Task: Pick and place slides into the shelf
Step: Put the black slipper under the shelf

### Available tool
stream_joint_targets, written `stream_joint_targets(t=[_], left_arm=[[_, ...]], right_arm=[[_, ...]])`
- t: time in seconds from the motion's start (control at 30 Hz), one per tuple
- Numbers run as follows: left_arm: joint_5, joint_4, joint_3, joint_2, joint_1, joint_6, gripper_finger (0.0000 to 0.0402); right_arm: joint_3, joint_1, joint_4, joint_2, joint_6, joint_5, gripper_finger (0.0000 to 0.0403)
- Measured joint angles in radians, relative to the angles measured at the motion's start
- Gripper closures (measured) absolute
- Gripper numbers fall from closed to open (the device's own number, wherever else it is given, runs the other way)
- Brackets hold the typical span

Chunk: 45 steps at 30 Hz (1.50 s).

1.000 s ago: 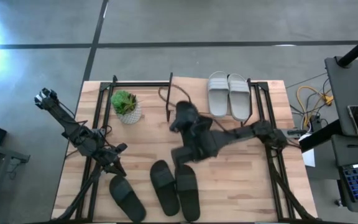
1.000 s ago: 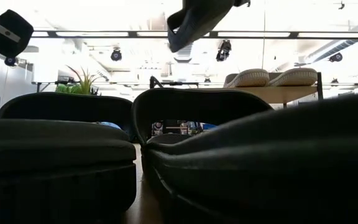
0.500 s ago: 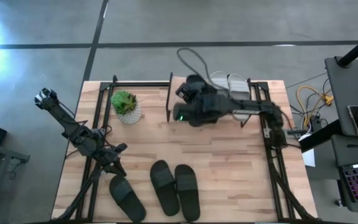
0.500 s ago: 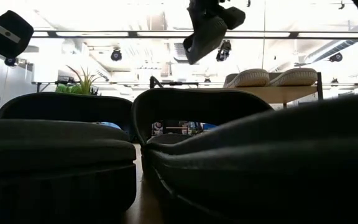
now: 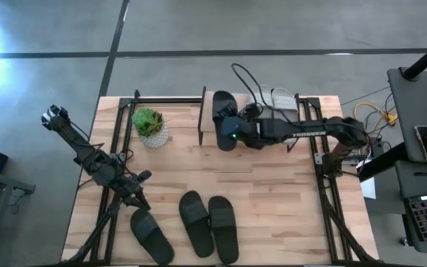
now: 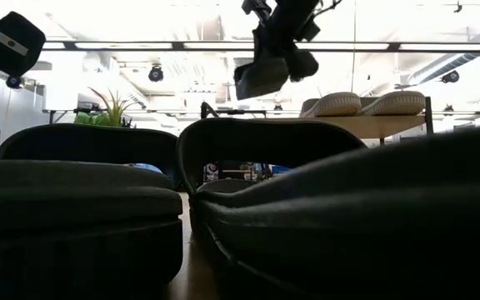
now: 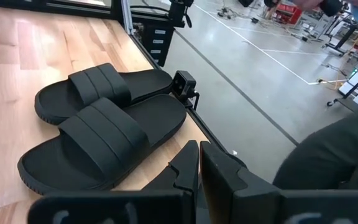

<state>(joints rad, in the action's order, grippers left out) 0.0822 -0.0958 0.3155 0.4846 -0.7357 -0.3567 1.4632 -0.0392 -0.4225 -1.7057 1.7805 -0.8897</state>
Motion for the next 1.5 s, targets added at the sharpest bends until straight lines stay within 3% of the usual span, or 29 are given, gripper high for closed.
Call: stream_joint_targets(t=[0.17,0.4,1.5], left_arm=[[0.006,0.002,0.0,-0.015,0.002,0.002,0.04],[0.11,0.003,0.0,-0.044,0.004,0.0,0.04],[0.114,-0.02,-0.001,-0.056,0.003,-0.004,0.04]], right_arm=[[-0.086,0.014,0.229,0.03,-0.077,-0.023,0.039],[-0.077,0.008,0.219,0.036,-0.126,-0.001,0.039],[-0.078,-0.055,0.22,0.037,-0.14,0.033,0.039]])
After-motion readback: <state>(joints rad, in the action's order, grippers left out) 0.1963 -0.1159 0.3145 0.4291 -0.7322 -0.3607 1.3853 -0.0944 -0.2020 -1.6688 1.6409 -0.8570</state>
